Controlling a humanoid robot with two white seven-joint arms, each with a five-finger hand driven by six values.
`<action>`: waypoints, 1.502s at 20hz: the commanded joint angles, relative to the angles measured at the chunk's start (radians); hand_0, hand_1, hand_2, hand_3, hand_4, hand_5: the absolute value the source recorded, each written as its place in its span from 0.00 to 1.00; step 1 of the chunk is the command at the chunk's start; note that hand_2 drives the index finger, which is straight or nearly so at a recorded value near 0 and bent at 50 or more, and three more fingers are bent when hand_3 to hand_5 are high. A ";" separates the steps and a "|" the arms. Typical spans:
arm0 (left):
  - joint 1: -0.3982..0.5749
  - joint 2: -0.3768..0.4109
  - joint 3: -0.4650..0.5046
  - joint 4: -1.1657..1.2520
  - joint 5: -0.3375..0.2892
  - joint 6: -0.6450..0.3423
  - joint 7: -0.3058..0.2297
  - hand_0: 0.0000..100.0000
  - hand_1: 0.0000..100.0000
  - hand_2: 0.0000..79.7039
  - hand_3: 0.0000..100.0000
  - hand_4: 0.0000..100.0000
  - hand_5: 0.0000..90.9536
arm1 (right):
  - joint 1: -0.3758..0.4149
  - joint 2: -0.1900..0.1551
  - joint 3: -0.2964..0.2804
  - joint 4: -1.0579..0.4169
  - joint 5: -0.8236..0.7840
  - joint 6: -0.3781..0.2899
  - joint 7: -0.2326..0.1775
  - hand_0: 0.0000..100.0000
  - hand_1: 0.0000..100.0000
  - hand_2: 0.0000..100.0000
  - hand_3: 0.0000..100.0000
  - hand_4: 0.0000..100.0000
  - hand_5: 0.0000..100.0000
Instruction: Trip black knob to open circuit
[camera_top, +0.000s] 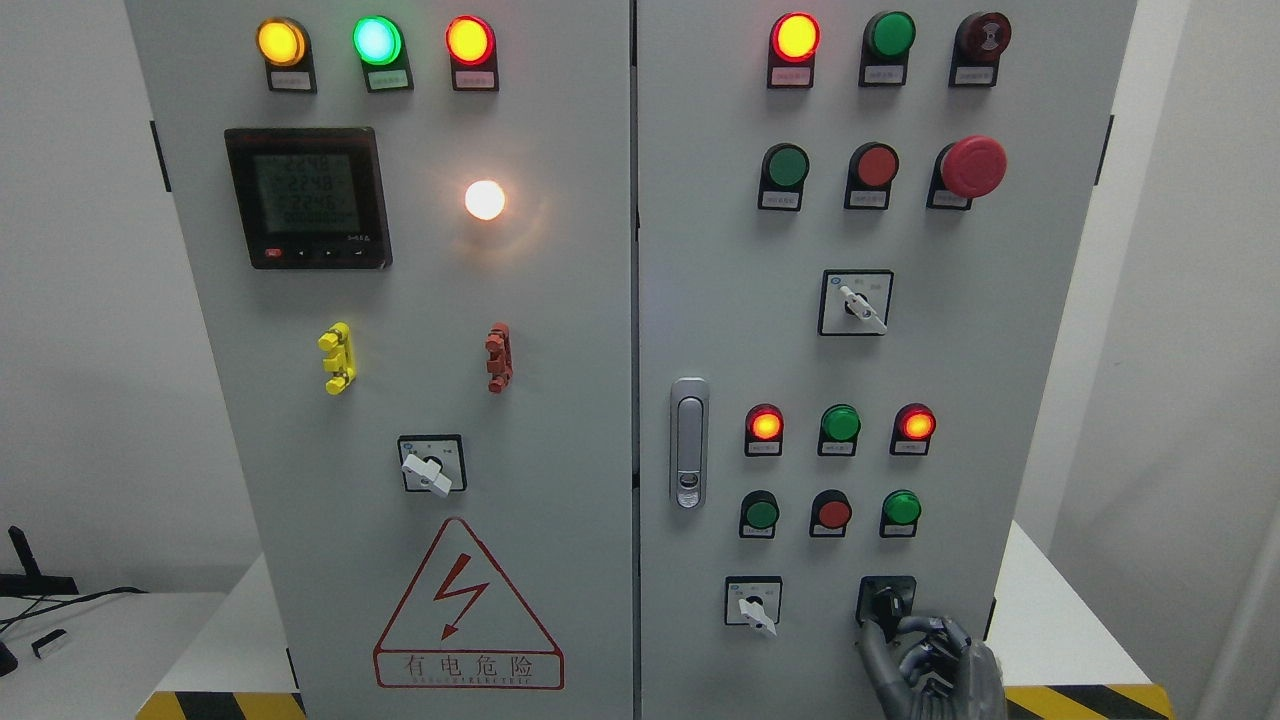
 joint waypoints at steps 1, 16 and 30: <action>0.000 0.001 0.000 -0.001 -0.031 0.000 -0.001 0.12 0.39 0.00 0.00 0.00 0.00 | 0.000 0.001 0.023 0.000 0.000 -0.001 0.010 0.31 0.70 0.65 0.89 0.90 0.98; 0.000 -0.001 0.000 -0.001 -0.031 0.000 -0.001 0.12 0.39 0.00 0.00 0.00 0.00 | -0.001 0.001 0.018 -0.002 -0.035 -0.003 0.011 0.32 0.70 0.65 0.90 0.90 0.98; 0.000 0.001 0.000 -0.001 -0.031 0.000 -0.001 0.12 0.39 0.00 0.00 0.00 0.00 | -0.003 0.001 0.017 -0.002 -0.043 -0.006 0.011 0.32 0.69 0.63 0.89 0.90 0.98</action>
